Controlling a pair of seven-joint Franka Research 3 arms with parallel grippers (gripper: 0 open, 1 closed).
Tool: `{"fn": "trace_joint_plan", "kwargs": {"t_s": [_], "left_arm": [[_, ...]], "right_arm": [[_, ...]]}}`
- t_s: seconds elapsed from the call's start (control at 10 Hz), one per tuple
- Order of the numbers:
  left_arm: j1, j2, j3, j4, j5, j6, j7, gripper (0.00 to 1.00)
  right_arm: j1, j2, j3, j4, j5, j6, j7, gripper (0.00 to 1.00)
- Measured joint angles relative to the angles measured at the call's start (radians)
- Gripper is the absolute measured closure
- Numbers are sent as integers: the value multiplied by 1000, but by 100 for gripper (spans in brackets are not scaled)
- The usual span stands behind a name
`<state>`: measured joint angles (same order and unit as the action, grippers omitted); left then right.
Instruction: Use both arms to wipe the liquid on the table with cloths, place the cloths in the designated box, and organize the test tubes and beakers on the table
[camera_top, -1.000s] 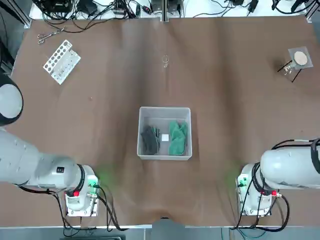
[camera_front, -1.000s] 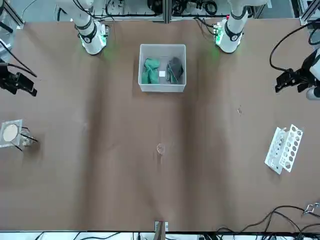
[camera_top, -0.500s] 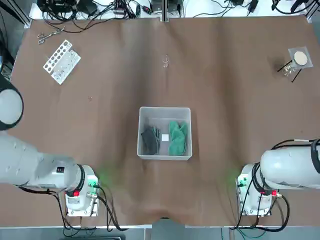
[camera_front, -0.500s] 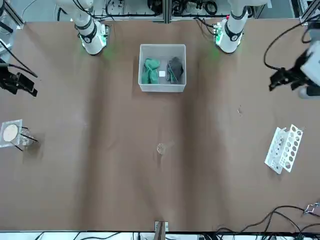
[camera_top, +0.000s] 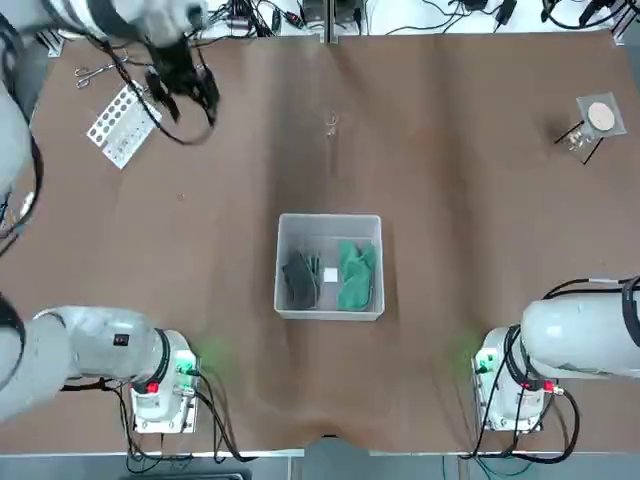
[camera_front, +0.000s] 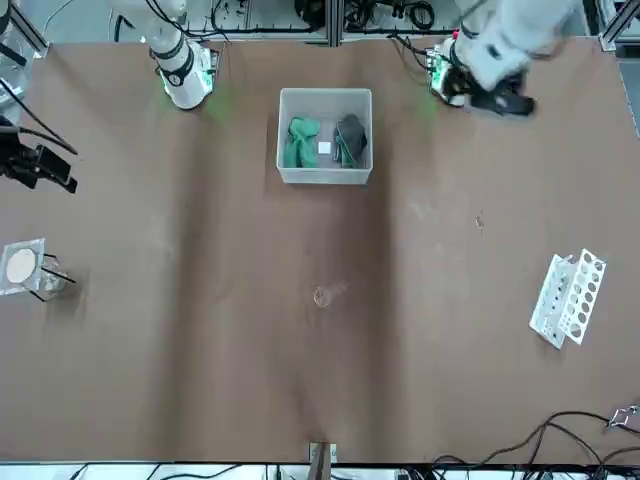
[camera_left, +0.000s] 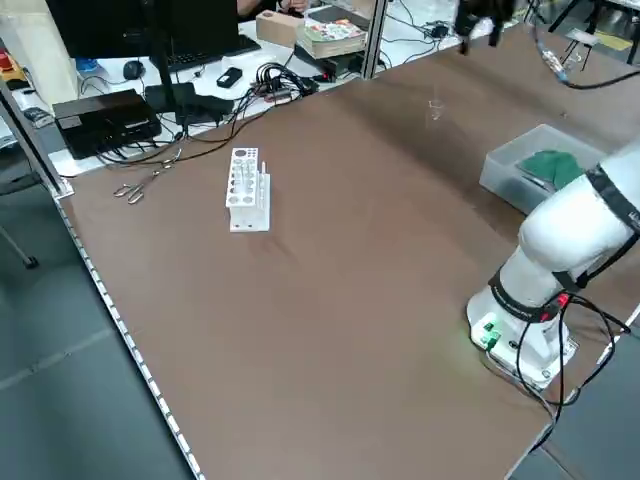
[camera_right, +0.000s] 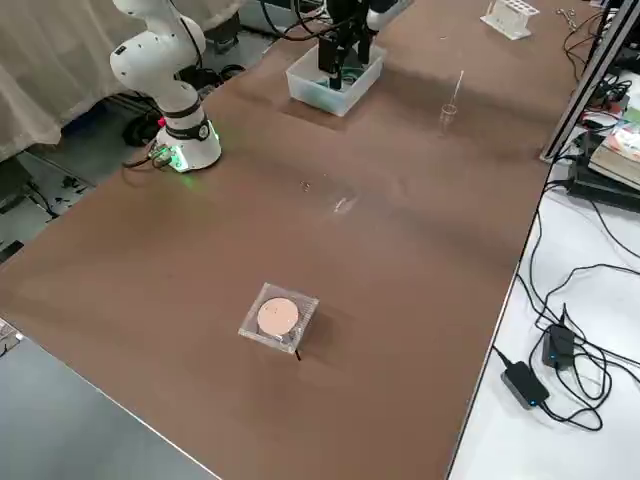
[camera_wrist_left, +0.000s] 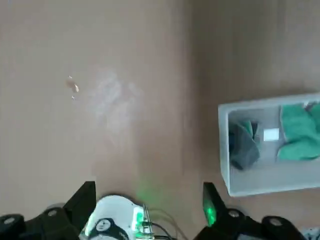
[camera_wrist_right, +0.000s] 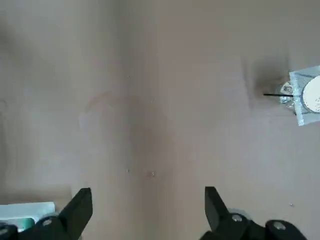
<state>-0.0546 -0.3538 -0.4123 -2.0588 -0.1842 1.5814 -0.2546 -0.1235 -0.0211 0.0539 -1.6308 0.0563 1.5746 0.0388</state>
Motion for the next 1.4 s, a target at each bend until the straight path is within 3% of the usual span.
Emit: {"fn": "trace_joint_plan", "kwargs": {"t_s": [0.3, 0.4, 0.5, 0.7, 0.8, 1.1, 1.4], "left_arm": [[-1, 11, -380, -178, -28, 276, -227, 2], [0, 47, -475, -215, -34, 350, -270, 0], [-1, 106, -521, -233, -35, 413, -294, 0], [-10, 274, -534, -246, -11, 563, -337, 0], [-15, 354, -535, -253, 47, 632, -368, 0], [-59, 560, -534, -257, 308, 740, -567, 1], [-81, 743, -531, -250, 612, 764, -790, 2]], "right_arm": [[48, 15, 4, -14, 3, -39, 2, 1], [52, 21, 4, -27, 3, -41, 2, 1], [52, 25, 3, -53, 3, -35, 2, 1], [72, 21, 4, -175, 18, 85, 2, 1], [100, 6, 5, -259, 43, 176, 16, 1], [239, -35, 10, -445, 73, 382, 178, 1], [464, -42, 15, -509, 76, 481, 442, 1]]}}
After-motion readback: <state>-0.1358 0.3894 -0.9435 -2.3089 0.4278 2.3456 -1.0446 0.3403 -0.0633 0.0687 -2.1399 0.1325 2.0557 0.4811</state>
